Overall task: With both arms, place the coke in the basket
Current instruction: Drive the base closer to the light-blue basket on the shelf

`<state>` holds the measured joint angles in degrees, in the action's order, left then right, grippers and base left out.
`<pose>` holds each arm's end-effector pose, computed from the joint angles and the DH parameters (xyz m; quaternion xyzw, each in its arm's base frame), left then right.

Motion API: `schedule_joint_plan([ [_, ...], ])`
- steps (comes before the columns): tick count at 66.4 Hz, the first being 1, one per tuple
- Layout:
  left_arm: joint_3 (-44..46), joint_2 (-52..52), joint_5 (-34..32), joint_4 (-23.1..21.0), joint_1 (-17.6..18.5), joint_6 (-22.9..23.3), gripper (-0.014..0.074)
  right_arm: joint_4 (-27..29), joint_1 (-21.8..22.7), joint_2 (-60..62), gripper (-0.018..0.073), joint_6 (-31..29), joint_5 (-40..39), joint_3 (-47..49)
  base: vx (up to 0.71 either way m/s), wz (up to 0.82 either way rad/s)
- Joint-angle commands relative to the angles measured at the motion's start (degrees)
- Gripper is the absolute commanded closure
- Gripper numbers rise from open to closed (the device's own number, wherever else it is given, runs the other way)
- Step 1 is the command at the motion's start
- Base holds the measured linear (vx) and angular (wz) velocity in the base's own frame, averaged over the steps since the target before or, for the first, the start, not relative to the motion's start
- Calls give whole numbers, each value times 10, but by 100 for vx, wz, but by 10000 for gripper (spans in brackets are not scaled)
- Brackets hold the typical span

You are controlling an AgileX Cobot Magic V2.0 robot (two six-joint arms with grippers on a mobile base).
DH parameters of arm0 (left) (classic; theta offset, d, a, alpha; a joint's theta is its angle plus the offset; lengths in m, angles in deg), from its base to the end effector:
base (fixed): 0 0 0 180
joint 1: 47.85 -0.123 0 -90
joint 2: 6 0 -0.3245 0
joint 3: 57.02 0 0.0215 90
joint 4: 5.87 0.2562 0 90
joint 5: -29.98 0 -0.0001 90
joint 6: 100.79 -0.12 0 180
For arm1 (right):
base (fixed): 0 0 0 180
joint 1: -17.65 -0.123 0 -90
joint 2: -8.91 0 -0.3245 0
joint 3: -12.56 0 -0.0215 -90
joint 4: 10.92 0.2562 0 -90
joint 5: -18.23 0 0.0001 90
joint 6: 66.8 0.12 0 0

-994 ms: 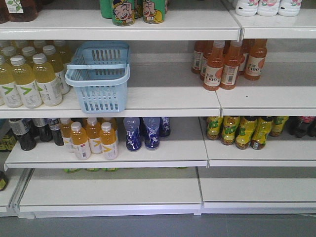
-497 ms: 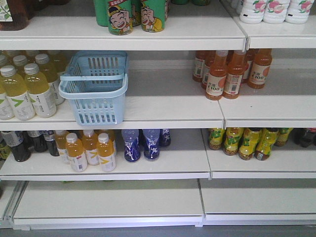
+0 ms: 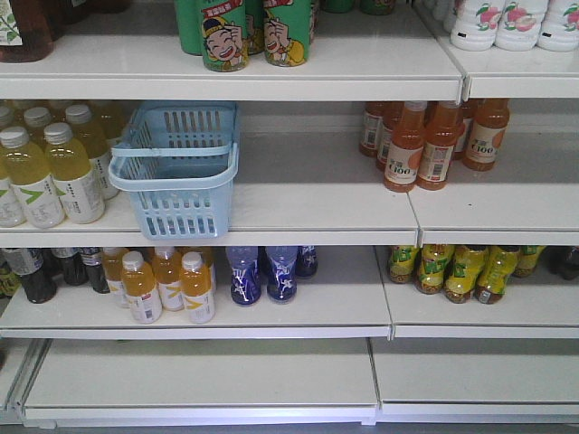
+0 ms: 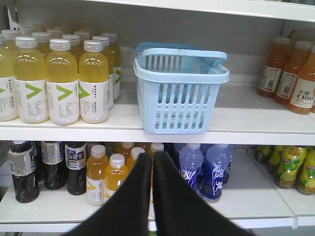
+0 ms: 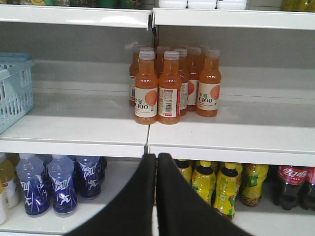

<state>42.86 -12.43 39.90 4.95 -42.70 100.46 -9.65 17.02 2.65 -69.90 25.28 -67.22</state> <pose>0.0513 -0.0007 0.1830 -0.0461 0.7434 -0.0794 0.6625 0.0514 0.0009 0.1910 -0.0166 0.7257 -0.0063 0.6878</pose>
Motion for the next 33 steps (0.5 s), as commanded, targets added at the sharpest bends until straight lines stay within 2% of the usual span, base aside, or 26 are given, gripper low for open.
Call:
schedule_joint_plan([
  [1,1,10,-45,-4,1,5,602,-1,0,10,564,0,-45,-5,2,1],
  [33,1,10,-45,-4,1,5,602,-1,0,10,564,0,-45,-5,2,0],
])
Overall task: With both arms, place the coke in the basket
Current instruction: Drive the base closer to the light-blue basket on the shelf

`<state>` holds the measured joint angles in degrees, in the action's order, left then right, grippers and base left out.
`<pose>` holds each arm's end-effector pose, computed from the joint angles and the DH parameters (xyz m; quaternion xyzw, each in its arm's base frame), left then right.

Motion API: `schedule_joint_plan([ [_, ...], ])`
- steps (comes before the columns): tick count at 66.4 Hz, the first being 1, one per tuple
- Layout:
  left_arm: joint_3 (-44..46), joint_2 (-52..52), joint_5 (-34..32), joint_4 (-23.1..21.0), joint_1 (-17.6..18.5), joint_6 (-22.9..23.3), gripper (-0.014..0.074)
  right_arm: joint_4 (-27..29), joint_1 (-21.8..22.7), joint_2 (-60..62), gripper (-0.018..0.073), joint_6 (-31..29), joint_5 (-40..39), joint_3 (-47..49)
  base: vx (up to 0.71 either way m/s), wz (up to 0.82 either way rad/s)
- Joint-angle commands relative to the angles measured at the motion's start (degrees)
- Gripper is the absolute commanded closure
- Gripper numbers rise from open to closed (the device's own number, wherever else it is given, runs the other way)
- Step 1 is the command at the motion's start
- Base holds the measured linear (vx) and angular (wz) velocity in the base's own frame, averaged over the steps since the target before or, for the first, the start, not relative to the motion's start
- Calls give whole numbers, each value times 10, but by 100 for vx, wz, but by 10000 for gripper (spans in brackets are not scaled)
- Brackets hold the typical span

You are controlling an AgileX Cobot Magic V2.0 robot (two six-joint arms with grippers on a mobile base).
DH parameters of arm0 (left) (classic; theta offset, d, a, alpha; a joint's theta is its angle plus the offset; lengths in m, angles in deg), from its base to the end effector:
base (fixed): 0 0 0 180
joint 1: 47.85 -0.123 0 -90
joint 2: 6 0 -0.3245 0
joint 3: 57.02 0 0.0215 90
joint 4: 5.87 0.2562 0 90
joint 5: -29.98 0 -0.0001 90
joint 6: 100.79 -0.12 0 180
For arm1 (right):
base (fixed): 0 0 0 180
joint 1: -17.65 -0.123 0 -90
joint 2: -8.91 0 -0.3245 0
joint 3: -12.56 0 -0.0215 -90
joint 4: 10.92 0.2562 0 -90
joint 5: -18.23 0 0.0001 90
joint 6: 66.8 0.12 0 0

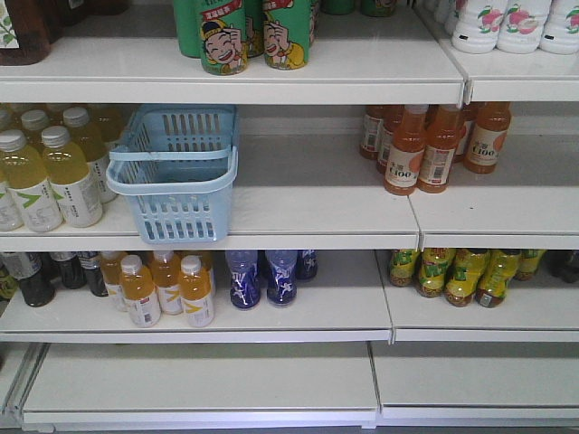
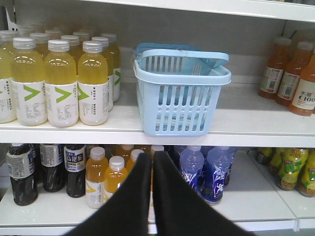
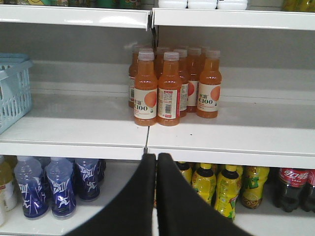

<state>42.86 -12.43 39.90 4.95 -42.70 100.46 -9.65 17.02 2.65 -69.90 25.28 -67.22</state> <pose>0.0513 -0.0007 0.1830 -0.0461 0.7434 -0.0794 0.6625 0.0514 0.0009 0.1910 -0.0166 0.7257 -0.0063 0.6878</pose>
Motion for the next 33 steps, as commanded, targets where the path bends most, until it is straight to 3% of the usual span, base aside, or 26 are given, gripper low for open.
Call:
schedule_joint_plan([
  [1,1,10,-45,-4,1,5,602,-1,0,10,564,0,-45,-5,0,0],
  [33,1,10,-45,-4,1,5,602,-1,0,10,564,0,-45,-5,0,0],
])
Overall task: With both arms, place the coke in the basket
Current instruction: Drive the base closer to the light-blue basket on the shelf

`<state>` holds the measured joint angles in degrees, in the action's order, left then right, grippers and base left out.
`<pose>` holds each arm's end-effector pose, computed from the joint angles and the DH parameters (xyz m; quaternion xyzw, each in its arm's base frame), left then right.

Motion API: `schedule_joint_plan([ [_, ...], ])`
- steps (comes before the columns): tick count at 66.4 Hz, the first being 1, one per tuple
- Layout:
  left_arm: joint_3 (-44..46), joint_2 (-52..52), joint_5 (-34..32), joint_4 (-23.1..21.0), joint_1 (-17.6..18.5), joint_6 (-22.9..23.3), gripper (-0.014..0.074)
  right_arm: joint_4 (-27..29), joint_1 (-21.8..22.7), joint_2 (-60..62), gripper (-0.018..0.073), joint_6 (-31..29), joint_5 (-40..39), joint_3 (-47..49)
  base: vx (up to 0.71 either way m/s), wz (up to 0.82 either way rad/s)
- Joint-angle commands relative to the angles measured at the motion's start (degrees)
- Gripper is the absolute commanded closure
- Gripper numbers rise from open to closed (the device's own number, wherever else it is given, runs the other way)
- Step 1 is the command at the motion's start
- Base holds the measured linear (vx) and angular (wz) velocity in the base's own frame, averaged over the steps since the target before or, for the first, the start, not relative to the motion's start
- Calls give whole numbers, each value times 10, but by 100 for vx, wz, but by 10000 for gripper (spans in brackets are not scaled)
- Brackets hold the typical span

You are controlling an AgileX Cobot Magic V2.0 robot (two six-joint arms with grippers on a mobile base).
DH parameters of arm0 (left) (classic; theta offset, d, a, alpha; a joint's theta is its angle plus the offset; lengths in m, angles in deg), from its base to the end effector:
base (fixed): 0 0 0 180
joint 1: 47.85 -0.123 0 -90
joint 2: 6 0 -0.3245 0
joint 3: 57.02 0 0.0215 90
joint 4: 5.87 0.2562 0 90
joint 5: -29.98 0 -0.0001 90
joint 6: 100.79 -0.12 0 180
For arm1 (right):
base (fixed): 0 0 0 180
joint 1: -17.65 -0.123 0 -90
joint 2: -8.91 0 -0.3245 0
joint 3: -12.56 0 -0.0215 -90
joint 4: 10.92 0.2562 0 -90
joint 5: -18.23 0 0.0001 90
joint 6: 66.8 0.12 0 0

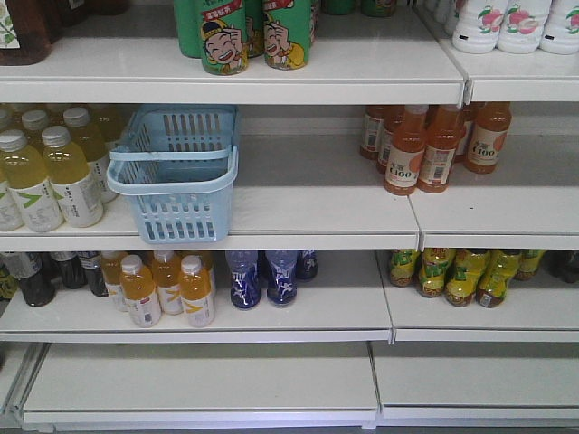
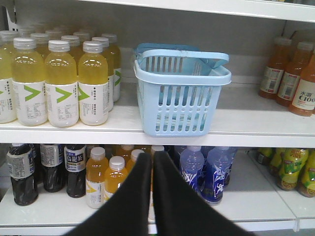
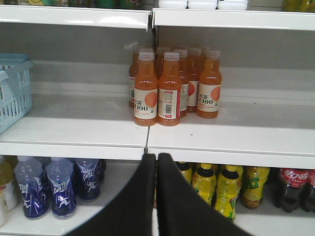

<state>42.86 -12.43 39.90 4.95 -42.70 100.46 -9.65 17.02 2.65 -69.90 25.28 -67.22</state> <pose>0.0513 -0.0007 0.1830 -0.0461 0.7434 -0.0794 0.6625 0.0514 0.0009 0.1910 -0.0166 0.7257 -0.0063 0.6878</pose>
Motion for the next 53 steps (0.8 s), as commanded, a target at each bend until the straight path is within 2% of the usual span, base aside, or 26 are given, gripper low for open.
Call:
schedule_joint_plan([
  [1,1,10,-45,-4,1,5,602,-1,0,10,564,0,-45,-5,0,0],
  [38,1,10,-46,3,1,8,602,-1,0,10,564,0,-45,-5,0,0],
  [42,1,10,-47,-21,1,23,602,-1,0,10,564,0,-45,-5,0,0],
  [45,1,10,-46,-57,1,54,602,-1,0,10,564,0,-45,-5,0,0],
  [53,1,10,-45,-196,1,129,602,-1,0,10,564,0,-45,-5,0,0],
])
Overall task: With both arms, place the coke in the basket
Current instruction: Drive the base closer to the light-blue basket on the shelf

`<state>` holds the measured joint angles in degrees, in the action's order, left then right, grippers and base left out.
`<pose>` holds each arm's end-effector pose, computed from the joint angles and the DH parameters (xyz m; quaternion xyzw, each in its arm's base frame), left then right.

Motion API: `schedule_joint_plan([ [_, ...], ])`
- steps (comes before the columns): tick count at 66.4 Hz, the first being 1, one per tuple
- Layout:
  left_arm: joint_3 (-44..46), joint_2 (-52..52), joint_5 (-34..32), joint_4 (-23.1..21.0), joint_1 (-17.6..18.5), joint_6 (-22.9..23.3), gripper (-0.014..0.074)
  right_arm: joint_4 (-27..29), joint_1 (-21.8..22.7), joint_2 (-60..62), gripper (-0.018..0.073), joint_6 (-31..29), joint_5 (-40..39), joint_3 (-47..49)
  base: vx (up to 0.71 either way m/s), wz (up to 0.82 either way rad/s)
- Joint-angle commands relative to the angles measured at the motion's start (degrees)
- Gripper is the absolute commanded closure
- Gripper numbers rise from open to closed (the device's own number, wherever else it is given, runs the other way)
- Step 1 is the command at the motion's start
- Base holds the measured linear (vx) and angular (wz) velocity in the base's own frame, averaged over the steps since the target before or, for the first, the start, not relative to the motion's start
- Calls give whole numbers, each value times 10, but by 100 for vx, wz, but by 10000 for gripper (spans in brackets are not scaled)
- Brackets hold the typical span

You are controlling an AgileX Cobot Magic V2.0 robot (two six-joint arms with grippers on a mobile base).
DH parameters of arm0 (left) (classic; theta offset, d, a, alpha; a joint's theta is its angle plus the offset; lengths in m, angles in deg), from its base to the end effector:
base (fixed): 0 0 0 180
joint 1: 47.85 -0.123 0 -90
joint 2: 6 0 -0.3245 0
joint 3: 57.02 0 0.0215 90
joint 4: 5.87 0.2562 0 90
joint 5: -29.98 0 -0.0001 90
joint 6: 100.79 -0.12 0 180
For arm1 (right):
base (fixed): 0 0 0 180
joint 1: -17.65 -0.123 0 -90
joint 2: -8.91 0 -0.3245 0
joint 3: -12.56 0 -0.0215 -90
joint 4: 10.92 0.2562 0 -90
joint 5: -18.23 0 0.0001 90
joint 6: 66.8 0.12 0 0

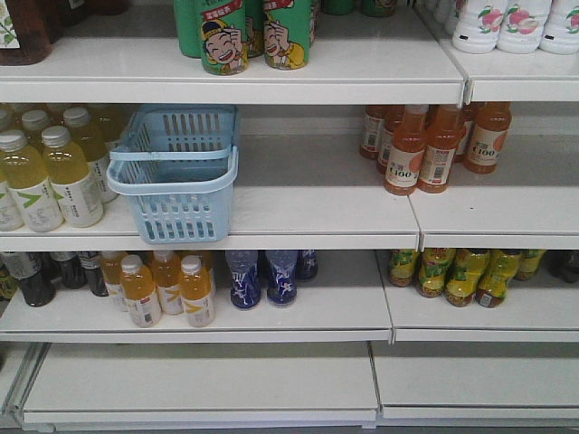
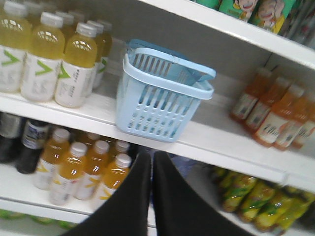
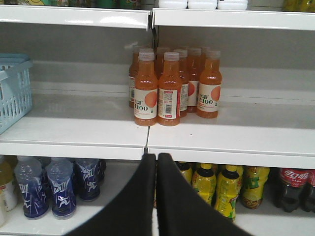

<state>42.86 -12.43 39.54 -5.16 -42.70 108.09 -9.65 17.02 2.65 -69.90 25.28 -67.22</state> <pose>0.0511 -0.0044 0.1833 -0.1492 0.7287 -0.1910 0.6406 0.0514 0.0009 0.1910 -0.0166 0.7257 -0.0063 0.6878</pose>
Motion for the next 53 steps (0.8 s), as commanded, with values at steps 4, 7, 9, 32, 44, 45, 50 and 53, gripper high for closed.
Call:
schedule_joint_plan([
  [4,1,10,-42,-157,1,66,602,-1,0,10,564,0,-45,-5,0,0],
  [7,1,10,-42,-186,1,66,602,-1,0,10,564,0,-45,-5,0,0],
  [9,1,10,-42,-195,1,66,602,-1,0,10,564,0,-45,-5,0,0],
  [32,1,10,-114,-203,1,66,602,-1,0,10,564,0,-45,-5,0,0],
  [44,1,10,-126,-210,1,78,602,-1,0,10,564,0,-45,-5,0,0],
  [45,1,10,-126,-214,1,84,602,-1,0,10,564,0,-45,-5,0,0],
  [50,2,10,-131,-262,1,134,602,-1,0,10,564,0,-45,-5,0,0],
  [53,4,10,-140,-311,1,170,602,-1,0,10,564,0,-45,-5,0,0],
])
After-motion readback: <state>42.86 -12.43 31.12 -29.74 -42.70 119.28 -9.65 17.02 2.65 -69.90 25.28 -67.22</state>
